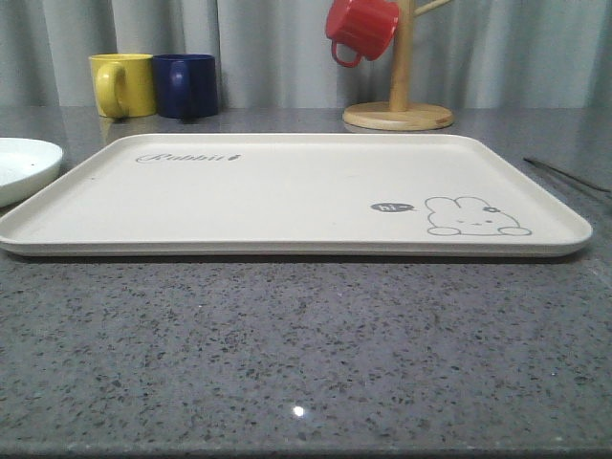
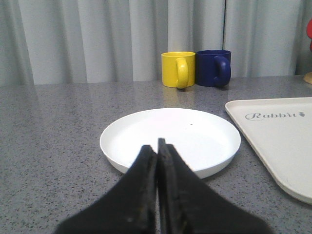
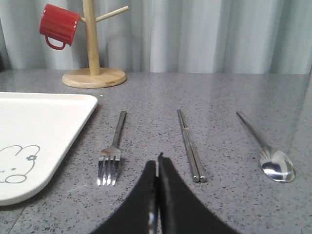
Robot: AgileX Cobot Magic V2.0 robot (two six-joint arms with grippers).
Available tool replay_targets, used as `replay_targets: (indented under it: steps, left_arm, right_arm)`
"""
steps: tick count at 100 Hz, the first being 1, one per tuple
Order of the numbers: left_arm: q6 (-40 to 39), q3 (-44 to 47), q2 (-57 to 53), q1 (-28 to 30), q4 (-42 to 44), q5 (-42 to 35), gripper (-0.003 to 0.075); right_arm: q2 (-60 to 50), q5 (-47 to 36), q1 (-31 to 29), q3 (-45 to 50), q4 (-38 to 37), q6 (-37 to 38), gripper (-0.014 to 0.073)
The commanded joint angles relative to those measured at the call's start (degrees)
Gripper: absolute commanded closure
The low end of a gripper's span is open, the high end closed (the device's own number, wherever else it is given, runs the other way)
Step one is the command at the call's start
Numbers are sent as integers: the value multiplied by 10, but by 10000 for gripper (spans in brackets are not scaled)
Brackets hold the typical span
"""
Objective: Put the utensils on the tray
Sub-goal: 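Lower the left gripper toward the rim of the white plate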
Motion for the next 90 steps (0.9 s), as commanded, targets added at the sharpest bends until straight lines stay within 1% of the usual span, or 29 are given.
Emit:
replay_targets:
  steps: [1, 34, 50, 62, 73, 90]
  left_arm:
    - [-4, 15, -20, -1, -5, -48, 739]
    - [-4, 15, -20, -1, -5, -48, 739]
    - [-4, 15, -20, -1, -5, -82, 740]
    - [-4, 10, -20, -1, -5, -82, 740]
    - [-4, -22, -19, -1, -5, -44, 740]
    - [-4, -103, 13, -1, -5, 77, 740]
  right_arm:
    - [-11, -47, -4, 0, 1, -2, 655]
    - [-11, -47, -4, 0, 1, -2, 655]
    - [-11, -47, -4, 0, 1, -2, 655]
    - [-11, -47, -4, 0, 1, -2, 655]
    - [-11, -47, -4, 0, 1, -2, 655]
    - [-11, -47, -4, 0, 1, -2, 655]
